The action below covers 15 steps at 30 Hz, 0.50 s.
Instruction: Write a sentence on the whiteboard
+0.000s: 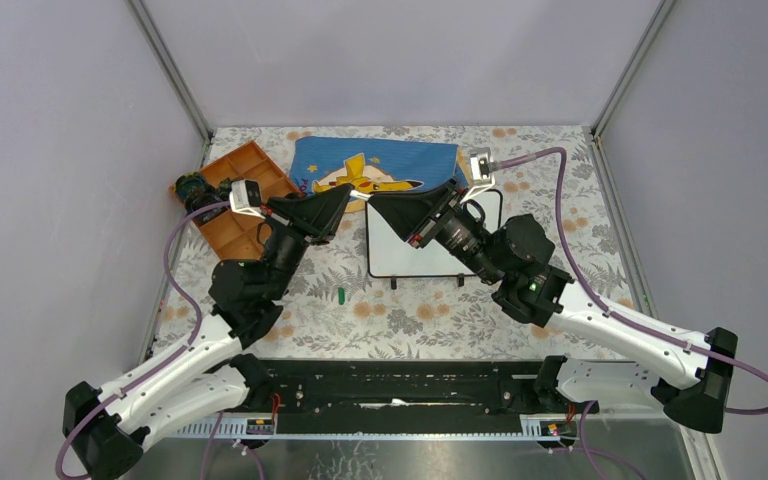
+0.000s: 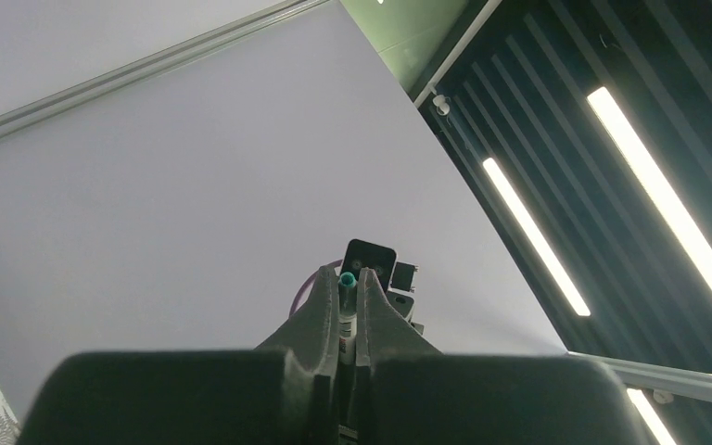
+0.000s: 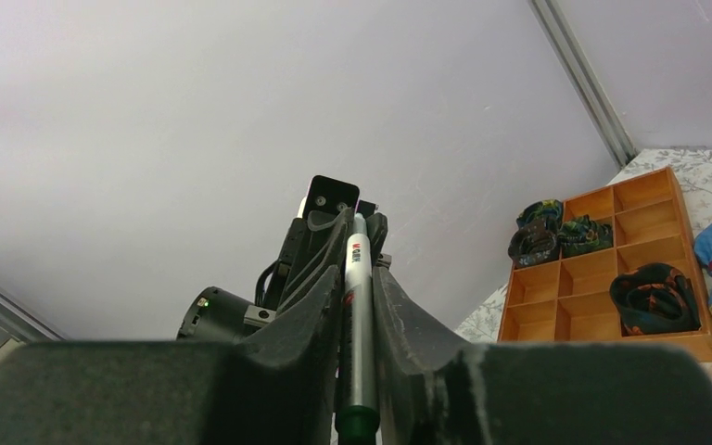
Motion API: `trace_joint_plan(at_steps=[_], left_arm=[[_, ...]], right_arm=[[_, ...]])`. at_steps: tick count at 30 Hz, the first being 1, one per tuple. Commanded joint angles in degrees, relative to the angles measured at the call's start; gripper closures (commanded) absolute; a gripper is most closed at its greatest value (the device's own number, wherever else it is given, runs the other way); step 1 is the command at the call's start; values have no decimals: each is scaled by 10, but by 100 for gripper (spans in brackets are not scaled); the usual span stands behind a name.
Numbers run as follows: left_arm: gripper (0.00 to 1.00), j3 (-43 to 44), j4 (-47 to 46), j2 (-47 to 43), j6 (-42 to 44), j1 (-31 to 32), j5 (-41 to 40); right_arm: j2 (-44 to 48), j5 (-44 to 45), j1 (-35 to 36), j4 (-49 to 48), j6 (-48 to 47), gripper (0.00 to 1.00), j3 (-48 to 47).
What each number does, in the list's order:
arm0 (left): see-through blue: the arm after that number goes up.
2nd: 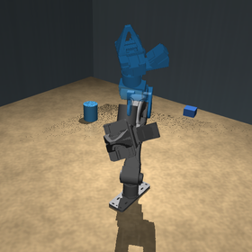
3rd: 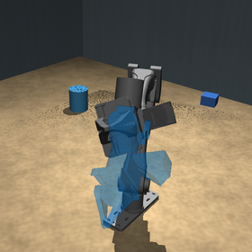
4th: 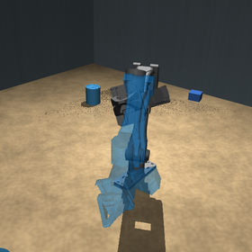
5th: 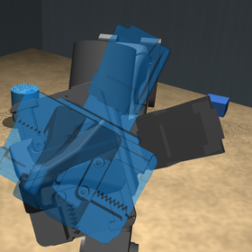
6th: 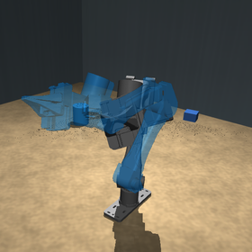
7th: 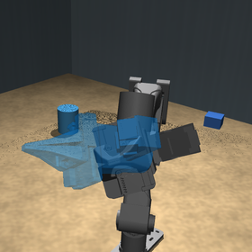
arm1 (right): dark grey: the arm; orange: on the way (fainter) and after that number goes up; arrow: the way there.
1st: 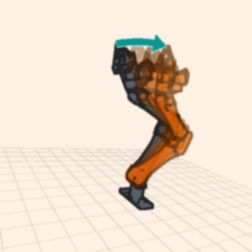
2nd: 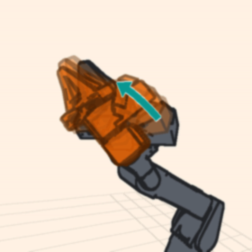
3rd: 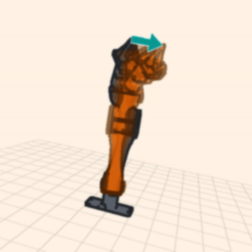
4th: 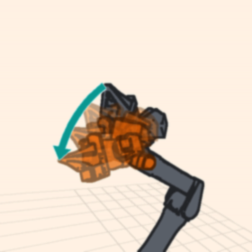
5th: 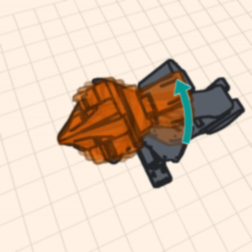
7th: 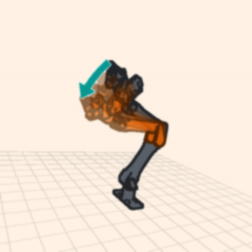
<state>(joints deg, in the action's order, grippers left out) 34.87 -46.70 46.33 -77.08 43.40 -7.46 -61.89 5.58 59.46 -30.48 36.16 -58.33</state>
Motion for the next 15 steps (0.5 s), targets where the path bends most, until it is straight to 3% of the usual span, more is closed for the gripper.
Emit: trace_joint_plan(at_steps=[1, 8, 10, 15], left_arm=[[100, -1, 0, 5, 8, 6, -3], [100, -3, -1, 7, 10, 8, -5], [100, -3, -1, 6, 10, 9, -6], [100, -3, 1, 2, 13, 11, -9]], right_arm=[[5, 12, -1, -51, -7, 79, -14], [6, 16, -2, -52, -8, 97, -11], [8, 18, -1, -52, -6, 97, -9], [8, 19, -2, -53, -2, 85, -8]])
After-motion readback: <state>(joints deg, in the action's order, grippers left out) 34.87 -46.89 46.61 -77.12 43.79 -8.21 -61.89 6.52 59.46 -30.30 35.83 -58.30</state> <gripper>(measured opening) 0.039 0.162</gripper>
